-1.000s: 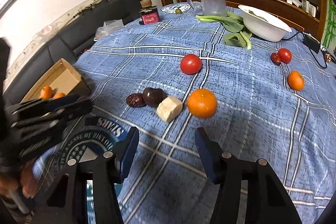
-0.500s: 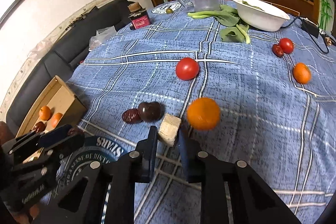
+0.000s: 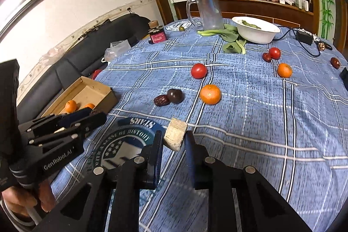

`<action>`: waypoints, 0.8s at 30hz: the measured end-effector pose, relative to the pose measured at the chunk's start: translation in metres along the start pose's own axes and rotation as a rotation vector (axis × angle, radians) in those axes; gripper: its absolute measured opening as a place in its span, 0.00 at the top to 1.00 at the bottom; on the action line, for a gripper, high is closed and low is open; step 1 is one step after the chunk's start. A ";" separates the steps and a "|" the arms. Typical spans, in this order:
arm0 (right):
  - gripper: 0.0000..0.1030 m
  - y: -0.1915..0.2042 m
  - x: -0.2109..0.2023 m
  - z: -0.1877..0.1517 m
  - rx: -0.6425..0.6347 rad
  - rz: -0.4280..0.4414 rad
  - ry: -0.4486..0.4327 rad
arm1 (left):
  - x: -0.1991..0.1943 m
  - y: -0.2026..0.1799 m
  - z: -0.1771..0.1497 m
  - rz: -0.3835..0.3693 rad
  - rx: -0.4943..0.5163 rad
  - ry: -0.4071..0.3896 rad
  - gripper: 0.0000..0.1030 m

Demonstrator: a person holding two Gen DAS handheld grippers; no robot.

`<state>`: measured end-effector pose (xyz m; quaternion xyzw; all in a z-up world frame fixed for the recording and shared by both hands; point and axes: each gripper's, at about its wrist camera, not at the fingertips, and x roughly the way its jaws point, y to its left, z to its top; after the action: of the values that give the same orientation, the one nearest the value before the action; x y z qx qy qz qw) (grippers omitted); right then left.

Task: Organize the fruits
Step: 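Carry the date and the yam cube with both grippers into the box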

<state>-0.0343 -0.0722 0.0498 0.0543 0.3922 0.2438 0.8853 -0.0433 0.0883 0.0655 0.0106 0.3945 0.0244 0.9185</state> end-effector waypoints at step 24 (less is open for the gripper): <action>0.78 0.078 -0.013 -0.001 -0.102 0.063 -0.025 | -0.054 0.061 -0.012 0.103 -0.060 -0.081 0.70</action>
<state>-0.0726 -0.0102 0.0801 0.0244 0.3662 0.2903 0.8838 -0.0916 0.1464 0.0987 0.0042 0.3550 0.0829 0.9312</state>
